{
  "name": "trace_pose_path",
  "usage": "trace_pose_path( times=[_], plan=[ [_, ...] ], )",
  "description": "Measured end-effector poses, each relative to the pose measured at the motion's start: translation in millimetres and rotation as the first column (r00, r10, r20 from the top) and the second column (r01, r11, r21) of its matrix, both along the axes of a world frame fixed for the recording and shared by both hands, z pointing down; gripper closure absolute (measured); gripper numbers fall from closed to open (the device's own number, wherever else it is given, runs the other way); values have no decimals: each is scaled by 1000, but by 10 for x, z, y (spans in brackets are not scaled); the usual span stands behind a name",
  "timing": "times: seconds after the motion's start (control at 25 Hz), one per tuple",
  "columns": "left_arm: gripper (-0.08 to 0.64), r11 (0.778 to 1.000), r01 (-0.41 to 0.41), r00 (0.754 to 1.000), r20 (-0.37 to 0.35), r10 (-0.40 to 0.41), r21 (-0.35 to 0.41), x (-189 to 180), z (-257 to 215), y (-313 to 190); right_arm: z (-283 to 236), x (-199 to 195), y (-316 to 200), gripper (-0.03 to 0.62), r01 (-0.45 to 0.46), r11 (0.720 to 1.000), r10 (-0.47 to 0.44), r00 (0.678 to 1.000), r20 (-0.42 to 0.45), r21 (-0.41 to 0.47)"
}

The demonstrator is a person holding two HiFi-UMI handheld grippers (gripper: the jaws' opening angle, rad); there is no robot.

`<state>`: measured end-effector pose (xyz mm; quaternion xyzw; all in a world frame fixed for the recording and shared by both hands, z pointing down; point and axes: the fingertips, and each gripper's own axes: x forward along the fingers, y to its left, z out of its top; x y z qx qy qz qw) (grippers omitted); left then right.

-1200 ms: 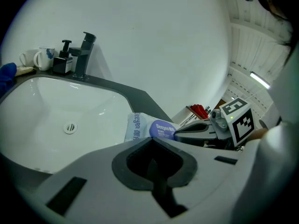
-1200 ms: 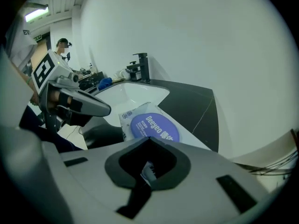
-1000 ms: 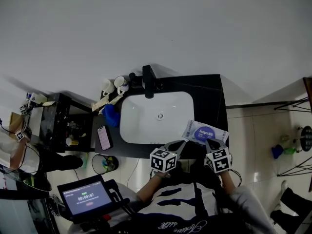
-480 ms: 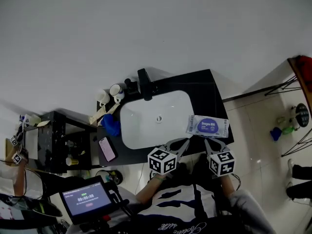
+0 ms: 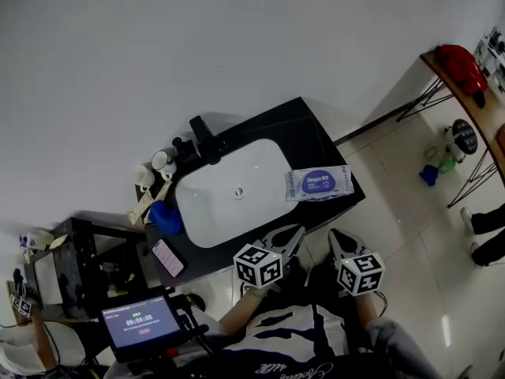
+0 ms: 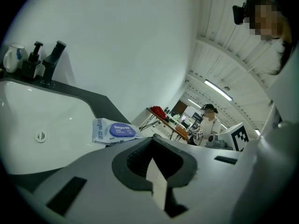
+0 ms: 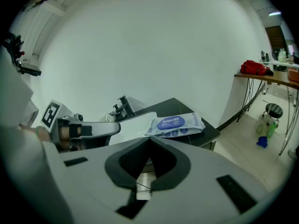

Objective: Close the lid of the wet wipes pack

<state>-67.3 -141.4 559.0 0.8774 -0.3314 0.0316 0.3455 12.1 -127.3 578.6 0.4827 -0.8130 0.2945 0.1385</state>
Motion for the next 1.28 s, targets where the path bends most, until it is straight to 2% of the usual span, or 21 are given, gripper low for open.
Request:
trace_pose_path(
  times=[0.16,0.32,0.48,0.68,0.88,1.04,1.28],
  plan=[
    [560,998,-35,999,9,35,46,245,-10,278,1,251,286,594,-51,997,51,999,4,58],
    [560,998,-23,1000,4,22,58,361,-142,323,-139,359,314,594,-58,996,55,998,38,71],
    [559,999,33,999,-5,-33,42,380,-242,344,-269,368,344,594,-17,998,13,999,49,67],
    [560,993,105,995,-8,-104,57,725,-280,946,-360,649,940,594,46,993,-55,995,81,109],
    [560,986,161,987,-10,-161,41,987,-209,1462,-354,884,1415,594,87,989,-100,989,105,118],
    [559,986,162,986,29,-163,39,1136,-174,1818,-327,1021,1660,594,98,989,-112,986,126,115],
    [560,984,164,984,53,-168,63,1098,-285,2056,-431,871,1861,594,133,981,-155,975,159,142]
  ],
)
